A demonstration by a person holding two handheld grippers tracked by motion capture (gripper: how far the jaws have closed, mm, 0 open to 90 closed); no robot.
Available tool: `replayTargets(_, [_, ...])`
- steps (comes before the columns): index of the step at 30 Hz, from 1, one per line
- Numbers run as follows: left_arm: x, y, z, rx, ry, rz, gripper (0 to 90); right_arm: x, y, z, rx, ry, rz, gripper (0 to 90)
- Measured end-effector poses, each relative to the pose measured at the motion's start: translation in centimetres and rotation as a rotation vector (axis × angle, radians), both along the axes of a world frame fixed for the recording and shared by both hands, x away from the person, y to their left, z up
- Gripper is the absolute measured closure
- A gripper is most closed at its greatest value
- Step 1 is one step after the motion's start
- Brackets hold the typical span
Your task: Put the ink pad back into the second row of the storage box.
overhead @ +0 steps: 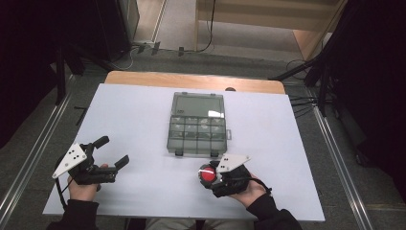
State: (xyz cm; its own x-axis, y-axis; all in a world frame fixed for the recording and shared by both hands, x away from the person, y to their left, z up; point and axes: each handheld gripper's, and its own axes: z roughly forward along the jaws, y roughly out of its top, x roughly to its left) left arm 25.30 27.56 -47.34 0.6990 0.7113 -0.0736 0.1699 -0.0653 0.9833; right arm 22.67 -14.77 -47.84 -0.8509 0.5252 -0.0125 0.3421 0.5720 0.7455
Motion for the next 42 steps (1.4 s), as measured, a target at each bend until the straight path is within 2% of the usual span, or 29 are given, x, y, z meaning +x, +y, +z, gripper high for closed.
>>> replayTargets(4, [0.0,0.1,0.1,-0.021,0.000,0.007,0.0,0.7,-0.4,1.4,0.003,-0.011,-0.021,30.7])
replayTargets(10, [0.1,0.1,0.0,-0.018,0.000,0.005,0.0,1.8,-0.5,3.0,-0.004,-0.028,-0.043,30.7])
replayTargets(19, [0.0,0.0,0.0,-0.017,-0.002,0.003,0.0,3.7,-0.4,4.4,-0.026,-0.036,-0.066,30.7])
replayTargets(21, [0.0,0.0,0.1,-0.014,-0.003,0.000,0.0,4.5,-0.4,4.7,-0.037,-0.036,-0.069,30.7])
replayTargets(28, [-0.1,-0.2,0.0,0.000,-0.008,-0.003,0.0,6.0,-0.2,4.9,-0.038,-0.030,-0.082,30.7])
replayTargets(33, [-0.1,-0.3,0.0,0.003,-0.008,-0.006,0.0,7.1,0.0,4.5,-0.056,-0.017,-0.096,30.7])
replayTargets(42, [-0.1,-0.3,0.0,0.001,-0.004,-0.008,0.0,9.3,-0.6,3.1,-0.067,0.038,-0.161,30.7])
